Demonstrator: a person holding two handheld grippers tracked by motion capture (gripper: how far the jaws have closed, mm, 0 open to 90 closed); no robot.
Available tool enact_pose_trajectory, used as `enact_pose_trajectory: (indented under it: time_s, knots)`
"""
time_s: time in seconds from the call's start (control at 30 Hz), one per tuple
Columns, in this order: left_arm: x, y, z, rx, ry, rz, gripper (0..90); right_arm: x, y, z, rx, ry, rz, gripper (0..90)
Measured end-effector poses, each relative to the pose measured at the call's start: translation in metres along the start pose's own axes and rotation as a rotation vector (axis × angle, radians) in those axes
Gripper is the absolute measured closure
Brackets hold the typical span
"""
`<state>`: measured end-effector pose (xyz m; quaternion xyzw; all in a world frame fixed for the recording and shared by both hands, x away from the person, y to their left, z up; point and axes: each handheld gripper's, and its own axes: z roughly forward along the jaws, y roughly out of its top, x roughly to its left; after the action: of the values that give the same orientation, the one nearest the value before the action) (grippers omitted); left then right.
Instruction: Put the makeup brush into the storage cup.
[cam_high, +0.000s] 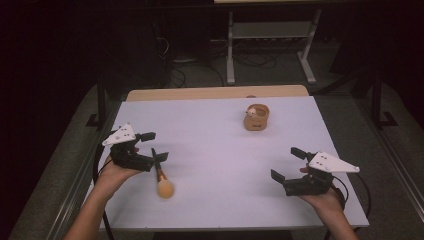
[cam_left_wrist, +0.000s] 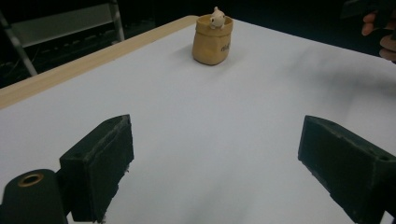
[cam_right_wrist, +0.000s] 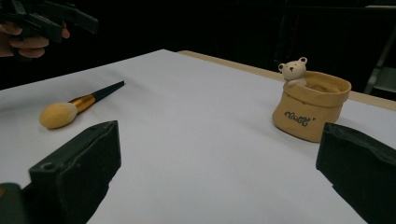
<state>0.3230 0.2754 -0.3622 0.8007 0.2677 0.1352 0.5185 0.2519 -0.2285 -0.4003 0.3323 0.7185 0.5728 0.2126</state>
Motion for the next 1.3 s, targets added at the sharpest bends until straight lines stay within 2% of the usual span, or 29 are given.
enact_pose_trajectory:
  time_s: [0.17, 0.6, 0.87, 0.93, 1.3]
  knots:
    - [0.003, 0.002, 0.001, -0.001, 0.000, -0.005, 10.0, 0.000, 0.000, 0.000, -0.001, 0.001, -0.007, 0.0]
    - [0.011, 0.011, 0.007, 0.092, -0.002, 0.006, 10.0, 0.000, 0.000, -0.001, -0.004, -0.002, -0.007, 0.0]
    - [0.015, 0.014, 0.009, 0.123, 0.008, 0.025, 10.0, 0.000, 0.000, -0.001, -0.002, -0.003, -0.006, 0.0]
    - [0.015, 0.014, 0.009, 0.126, 0.010, 0.015, 10.0, 0.000, 0.000, -0.001, -0.003, -0.004, -0.008, 0.0]
    - [0.018, 0.015, 0.013, 0.215, 0.000, 0.032, 10.1, 0.000, 0.000, -0.001, -0.003, -0.003, -0.005, 0.0]
